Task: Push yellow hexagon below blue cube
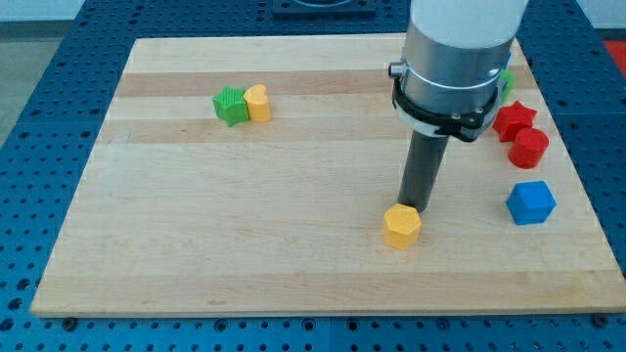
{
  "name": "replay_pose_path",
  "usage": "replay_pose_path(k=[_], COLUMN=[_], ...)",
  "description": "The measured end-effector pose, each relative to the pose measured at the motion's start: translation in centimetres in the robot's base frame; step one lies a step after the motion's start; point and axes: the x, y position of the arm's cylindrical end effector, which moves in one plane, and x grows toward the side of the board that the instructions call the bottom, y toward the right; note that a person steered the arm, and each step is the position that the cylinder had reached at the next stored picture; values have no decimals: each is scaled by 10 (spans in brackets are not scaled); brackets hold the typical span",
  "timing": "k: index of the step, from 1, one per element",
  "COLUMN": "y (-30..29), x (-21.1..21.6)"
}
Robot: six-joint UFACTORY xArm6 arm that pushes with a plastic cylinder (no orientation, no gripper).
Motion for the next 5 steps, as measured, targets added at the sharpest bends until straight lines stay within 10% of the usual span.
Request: replay_pose_path(k=[2, 5], y=[-66, -18], x=[-9, 40])
